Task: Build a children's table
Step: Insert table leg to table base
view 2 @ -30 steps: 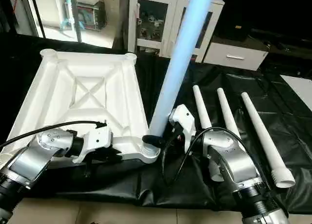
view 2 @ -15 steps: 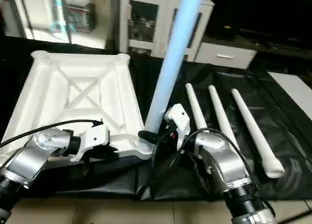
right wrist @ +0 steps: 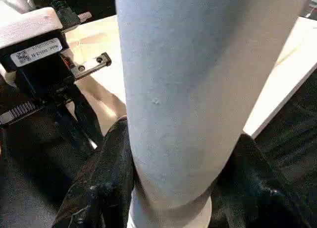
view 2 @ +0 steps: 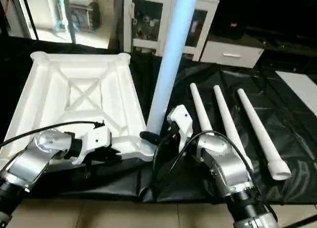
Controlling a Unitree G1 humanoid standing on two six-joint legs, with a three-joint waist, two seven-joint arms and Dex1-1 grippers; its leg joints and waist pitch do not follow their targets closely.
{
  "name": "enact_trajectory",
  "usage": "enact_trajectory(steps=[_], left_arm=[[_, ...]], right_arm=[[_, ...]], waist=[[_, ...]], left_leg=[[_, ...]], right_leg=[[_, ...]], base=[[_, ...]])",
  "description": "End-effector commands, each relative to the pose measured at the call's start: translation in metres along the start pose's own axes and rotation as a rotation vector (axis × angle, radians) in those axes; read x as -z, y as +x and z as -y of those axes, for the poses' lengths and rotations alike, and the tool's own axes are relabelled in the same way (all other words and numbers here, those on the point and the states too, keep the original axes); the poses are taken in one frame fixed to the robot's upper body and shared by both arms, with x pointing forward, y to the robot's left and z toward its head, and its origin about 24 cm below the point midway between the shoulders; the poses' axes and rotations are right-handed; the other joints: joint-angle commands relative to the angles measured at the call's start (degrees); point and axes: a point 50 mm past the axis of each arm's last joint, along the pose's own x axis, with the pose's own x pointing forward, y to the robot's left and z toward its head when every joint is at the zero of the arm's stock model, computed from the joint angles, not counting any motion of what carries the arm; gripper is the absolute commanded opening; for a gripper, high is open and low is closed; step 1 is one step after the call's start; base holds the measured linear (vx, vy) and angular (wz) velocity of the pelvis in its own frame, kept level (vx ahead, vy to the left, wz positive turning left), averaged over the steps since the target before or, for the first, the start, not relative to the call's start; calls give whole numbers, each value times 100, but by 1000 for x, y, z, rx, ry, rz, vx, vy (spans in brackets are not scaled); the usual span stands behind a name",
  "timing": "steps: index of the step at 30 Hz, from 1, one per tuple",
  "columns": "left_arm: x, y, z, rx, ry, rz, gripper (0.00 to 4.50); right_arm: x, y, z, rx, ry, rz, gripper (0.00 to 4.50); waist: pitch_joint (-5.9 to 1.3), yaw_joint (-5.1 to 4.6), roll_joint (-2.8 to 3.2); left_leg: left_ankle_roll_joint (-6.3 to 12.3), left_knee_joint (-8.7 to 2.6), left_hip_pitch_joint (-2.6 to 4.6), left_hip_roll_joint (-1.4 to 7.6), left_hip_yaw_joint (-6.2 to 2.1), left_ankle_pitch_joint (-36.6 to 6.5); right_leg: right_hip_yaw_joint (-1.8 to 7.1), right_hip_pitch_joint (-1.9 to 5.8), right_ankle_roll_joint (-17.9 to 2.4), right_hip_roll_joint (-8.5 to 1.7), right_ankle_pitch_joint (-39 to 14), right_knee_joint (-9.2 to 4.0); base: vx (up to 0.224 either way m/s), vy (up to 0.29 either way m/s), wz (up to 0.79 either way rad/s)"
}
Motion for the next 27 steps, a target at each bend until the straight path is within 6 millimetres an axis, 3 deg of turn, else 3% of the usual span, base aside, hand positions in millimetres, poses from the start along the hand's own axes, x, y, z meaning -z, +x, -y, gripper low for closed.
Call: enact_trajectory(steps=[1, 6, 9, 11, 13, 14, 16, 18, 19, 20, 22, 23, 25, 27], left_arm=[[6, 10, 13, 92, -5, -18, 0], [3, 10, 9, 60, -6, -4, 0], [-10, 18, -2, -54, -53, 40, 0], [-13, 20, -4, -73, -65, 52, 0], [-28, 31, -9, -134, -95, 88, 0], [-34, 35, -12, -163, -107, 101, 0], [-50, 45, -19, -248, -142, 112, 0], [-55, 48, -22, -287, -162, 113, 0], [-65, 53, -26, -350, -198, 120, 0], [-70, 56, -27, -368, -207, 129, 0], [-82, 61, -27, -394, -220, 151, 0], [-82, 61, -27, -395, -220, 151, 0], [-83, 63, -27, -403, -207, 141, 0], [-81, 62, -28, -409, -203, 134, 0]], right_arm=[[53, -19, 10, 139, 119, -239, 185], [55, -19, 15, 206, 101, -245, 185], [60, -15, 31, 436, 85, -271, 185], [61, -14, 33, 482, 84, -275, 185], [61, -8, 41, 635, 79, -268, 185], [60, -5, 43, 688, 81, -265, 185], [60, 0, 49, 820, 109, -254, 185], [60, 1, 51, 876, 115, -259, 185], [59, 6, 53, 947, 131, -251, 185], [57, 9, 54, 975, 142, -246, 185], [52, 17, 55, 1004, 150, -218, 185], [51, 18, 55, 1003, 151, -215, 185], [45, 24, 56, 992, 164, -183, 185], [40, 29, 56, 968, 169, -153, 185]], waist=[[-45, -28, 87], [-54, -48, 97], [-59, -97, 99], [-79, -132, 90], [-101, -136, 95], [-92, -153, 66], [-109, -170, 69], [-119, -173, 70], [-157, -176, 48], [-170, -170, 55], [-236, -164, 68], [-270, -154, 57], [-254, -142, 42], [-240, -140, 45]], left_leg=[[-128, -650, -16, 576, -190, -1781], [-165, -668, -24, 576, -161, -1661], [-272, -675, -52, 564, -169, -1603], [-361, -674, -67, 546, -186, -1566], [-309, -648, -63, 551, -157, -1208], [-274, -651, -57, 549, -129, -1166], [-272, -647, -59, 544, -126, -1348], [-282, -632, -57, 536, -109, -1265], [-216, -610, -104, 527, -102, -913], [-170, -590, -104, 521, -86, -720], [83, -474, -107, 477, -40, 280], [306, -408, -109, 436, -17, 869], [678, -381, -125, 417, 5, 1081], [865, -386, -122, 453, 11, 919]], right_leg=[[438, -52, -765, -544, -2077, -591], [439, -49, -800, -510, -1744, -561], [432, -35, -821, -516, -1799, -546], [419, -15, -764, -513, -1871, -543], [431, -24, -842, -499, -1331, -514], [435, -31, -909, -490, -1252, -502], [431, -29, -934, -495, -1455, -516], [440, -42, -947, -485, -1294, -518], [433, 25, -964, -482, -856, -455], [434, 29, -995, -478, -575, -434], [413, 82, -1179, -432, 899, -299], [411, 113, -1283, -407, 1773, -228], [391, 116, -1383, -401, 2224, -217], [385, 108, -1468, -428, 1952, -235]], base=[[0, 0, 0], [0, 0, 0], [0, 0, 0], [0, 0, 0], [0, 0, 0], [0, 0, 0], [0, 0, 0], [0, 0, 0], [0, 0, 0], [0, 0, 0], [56, -1, -2], [70, 0, -2], [0, 0, 0], [0, 0, 0]])
